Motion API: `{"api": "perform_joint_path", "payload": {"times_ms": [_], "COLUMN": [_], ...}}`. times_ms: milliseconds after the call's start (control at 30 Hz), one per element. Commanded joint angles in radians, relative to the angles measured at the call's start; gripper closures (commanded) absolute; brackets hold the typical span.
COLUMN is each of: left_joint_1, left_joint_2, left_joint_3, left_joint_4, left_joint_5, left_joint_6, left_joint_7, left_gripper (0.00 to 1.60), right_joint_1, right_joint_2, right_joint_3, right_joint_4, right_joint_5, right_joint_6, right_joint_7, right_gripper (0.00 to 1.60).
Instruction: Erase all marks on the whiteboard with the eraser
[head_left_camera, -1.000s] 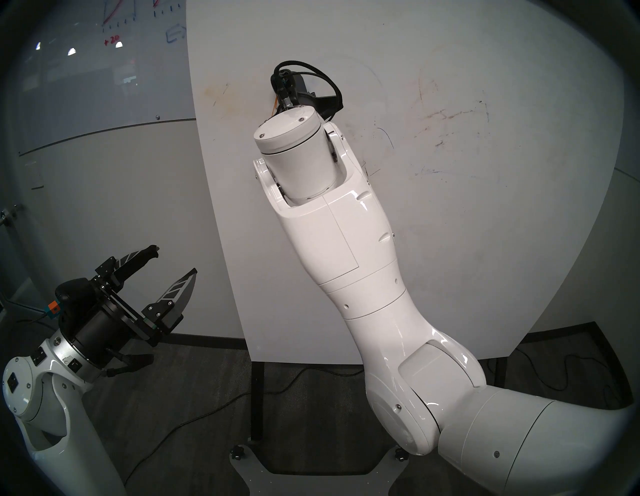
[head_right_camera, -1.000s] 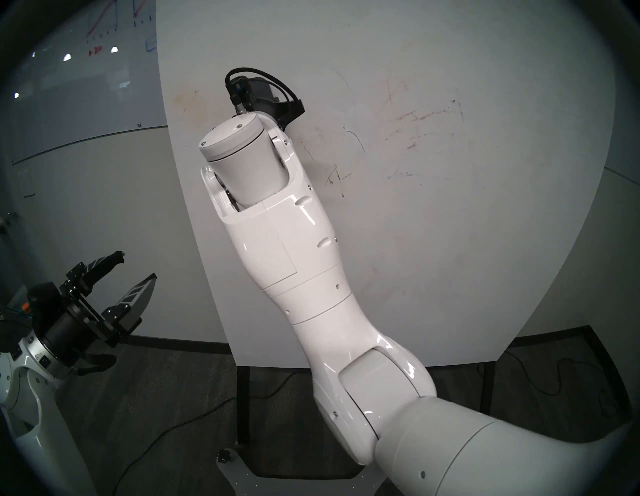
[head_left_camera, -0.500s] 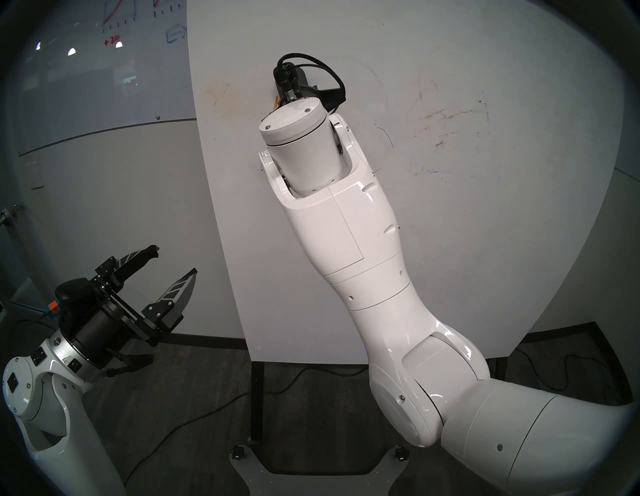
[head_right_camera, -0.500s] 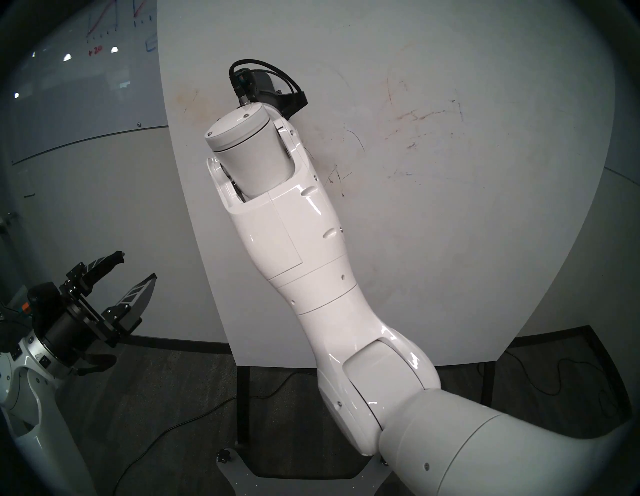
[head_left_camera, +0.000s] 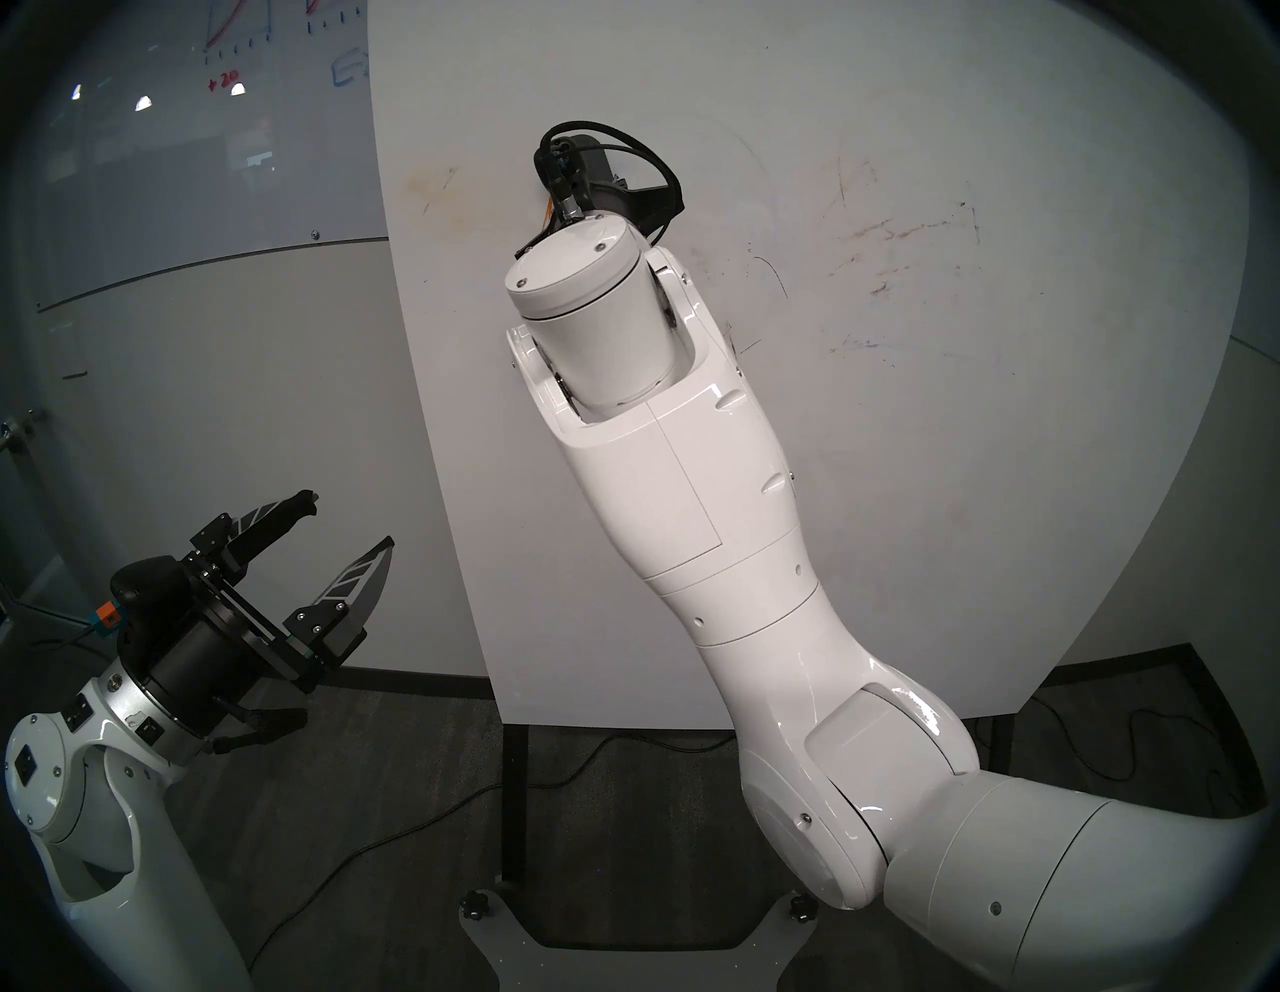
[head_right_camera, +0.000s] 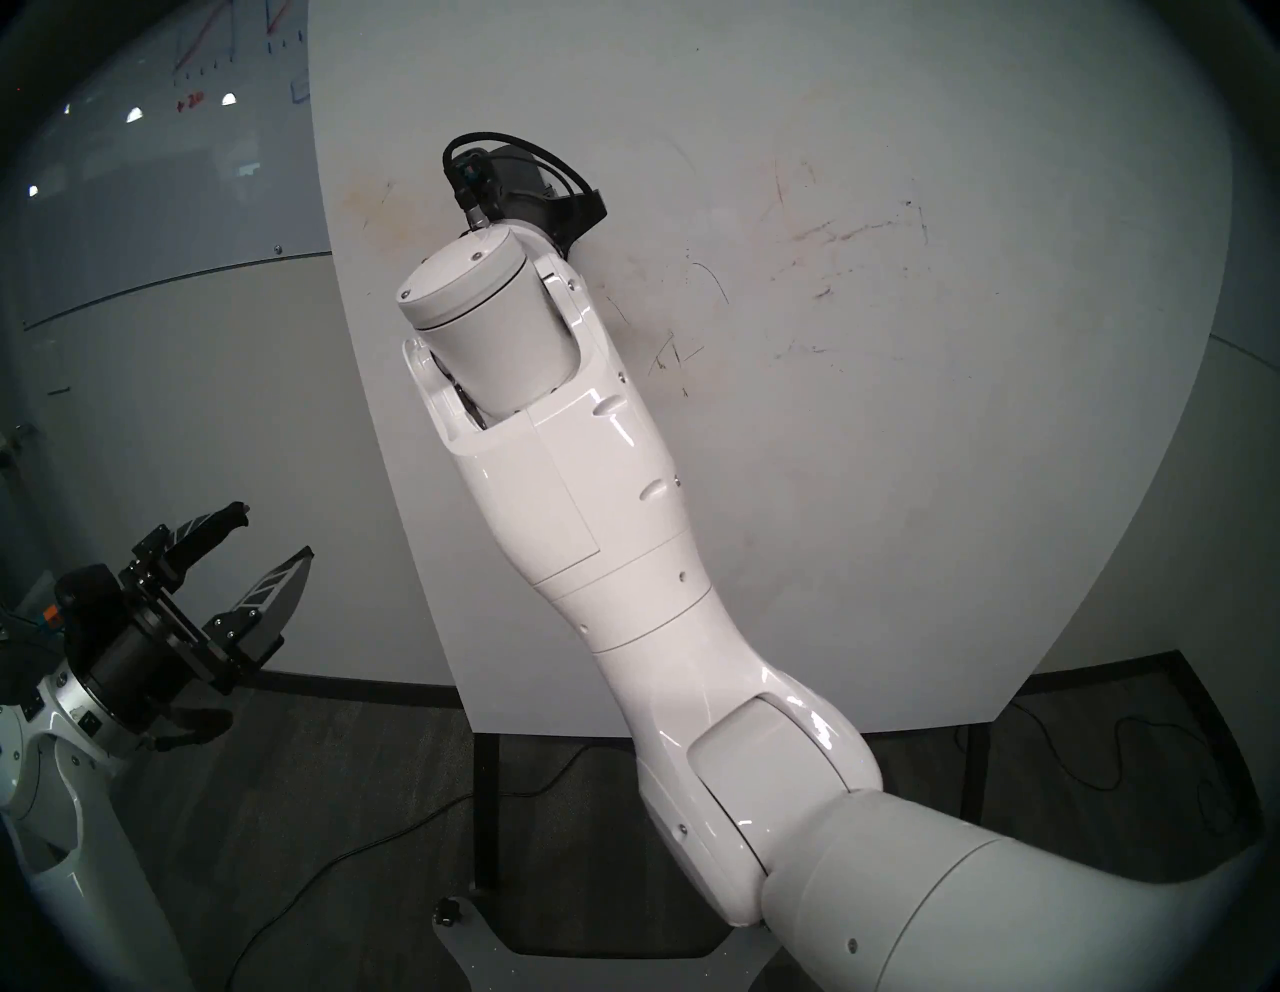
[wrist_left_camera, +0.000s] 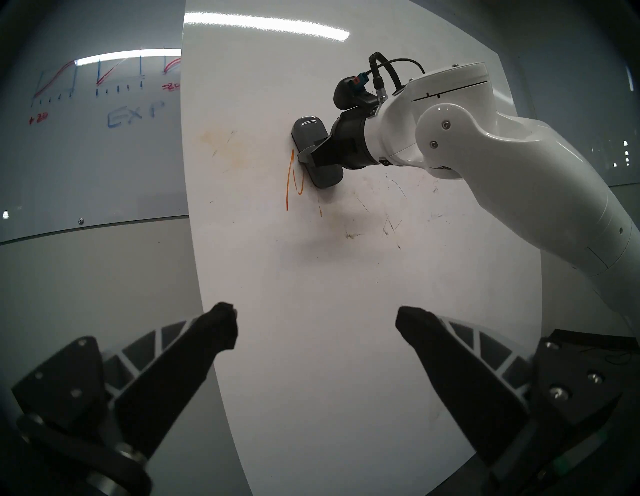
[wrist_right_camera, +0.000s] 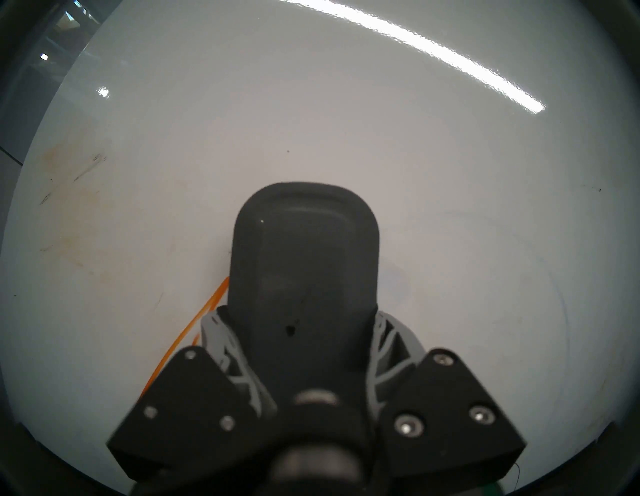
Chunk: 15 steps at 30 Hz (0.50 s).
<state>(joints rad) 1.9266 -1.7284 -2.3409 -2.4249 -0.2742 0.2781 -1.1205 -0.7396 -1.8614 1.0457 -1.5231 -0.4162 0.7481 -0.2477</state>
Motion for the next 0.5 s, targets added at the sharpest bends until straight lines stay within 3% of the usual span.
{"api": "perform_joint_path", "payload": {"times_ms": [0,467], "left_joint_1": [0.001,0.001], "left_joint_2": [0.002,0.002], "left_joint_3": [0.003,0.003], "left_joint_4": [-0.019,-0.019], "left_joint_5": [-0.009,-0.009], "left_joint_6": [0.003,0.003], "left_joint_7": [0.002,0.003], "left_gripper": [0.00,0.00], "right_joint_1": [-0.030,-0.101], "right_joint_2": [-0.011,0.001], "right_joint_3": [-0.010,-0.019], "right_joint_4": [0.009,-0.054], "right_joint_5": [0.011,0.033], "right_joint_6": [0.003,0.027], "right_joint_7": [0.005,0.016], "right_gripper": [1.60,1.60]}}
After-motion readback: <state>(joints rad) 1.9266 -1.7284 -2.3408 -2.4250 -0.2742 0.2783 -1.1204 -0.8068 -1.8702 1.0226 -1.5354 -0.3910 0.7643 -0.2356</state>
